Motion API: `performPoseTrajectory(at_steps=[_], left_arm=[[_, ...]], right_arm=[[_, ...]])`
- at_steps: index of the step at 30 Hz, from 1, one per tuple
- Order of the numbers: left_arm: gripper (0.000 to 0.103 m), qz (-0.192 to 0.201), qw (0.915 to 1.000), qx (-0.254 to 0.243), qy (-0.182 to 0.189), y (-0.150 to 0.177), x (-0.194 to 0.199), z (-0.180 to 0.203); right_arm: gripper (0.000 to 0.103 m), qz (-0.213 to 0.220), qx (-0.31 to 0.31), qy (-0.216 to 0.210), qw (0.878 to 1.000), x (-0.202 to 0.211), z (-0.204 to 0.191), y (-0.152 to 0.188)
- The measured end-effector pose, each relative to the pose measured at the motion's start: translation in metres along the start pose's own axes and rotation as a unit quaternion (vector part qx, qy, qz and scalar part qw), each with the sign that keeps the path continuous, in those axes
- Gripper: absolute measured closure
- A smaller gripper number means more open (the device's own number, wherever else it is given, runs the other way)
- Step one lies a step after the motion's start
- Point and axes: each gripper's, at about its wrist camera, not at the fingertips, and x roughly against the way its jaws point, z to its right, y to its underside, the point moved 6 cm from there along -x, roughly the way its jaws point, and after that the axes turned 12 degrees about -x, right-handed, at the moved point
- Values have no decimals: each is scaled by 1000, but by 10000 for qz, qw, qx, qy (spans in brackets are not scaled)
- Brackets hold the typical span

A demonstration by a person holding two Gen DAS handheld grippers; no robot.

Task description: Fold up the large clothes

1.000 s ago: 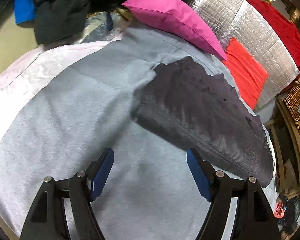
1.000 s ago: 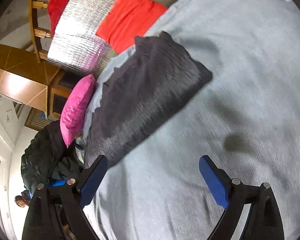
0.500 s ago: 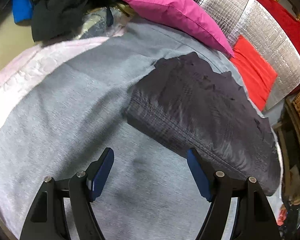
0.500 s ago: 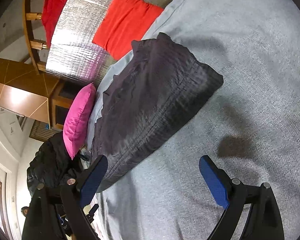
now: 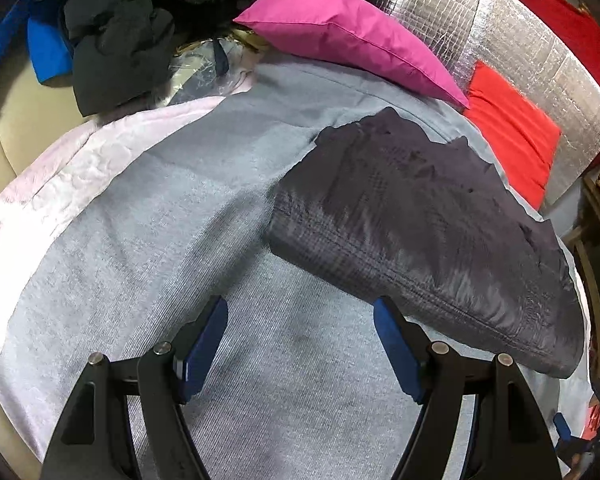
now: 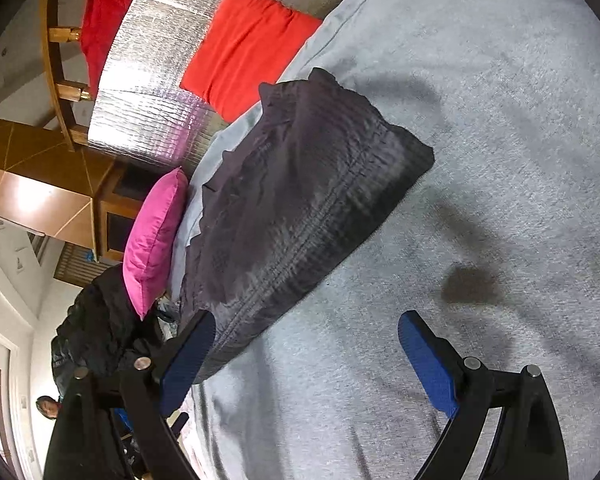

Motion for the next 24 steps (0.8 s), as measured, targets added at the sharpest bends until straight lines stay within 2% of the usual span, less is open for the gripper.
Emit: performPoseTrajectory(at_steps=[7,17,24], left_arm=[[27,-82,9999,22,60,-7,-16,2],[27,-287,9974,517,408,-23,-45,6],[27,-384,9965,683,281,-39,-65,0]], right_arm=[[8,-69,-187,-15,9998,-15,4,-8],[8,25,-530,-181,9984,-25,1,-31],[8,141,-691,-70,9975,-41,-6,-52]])
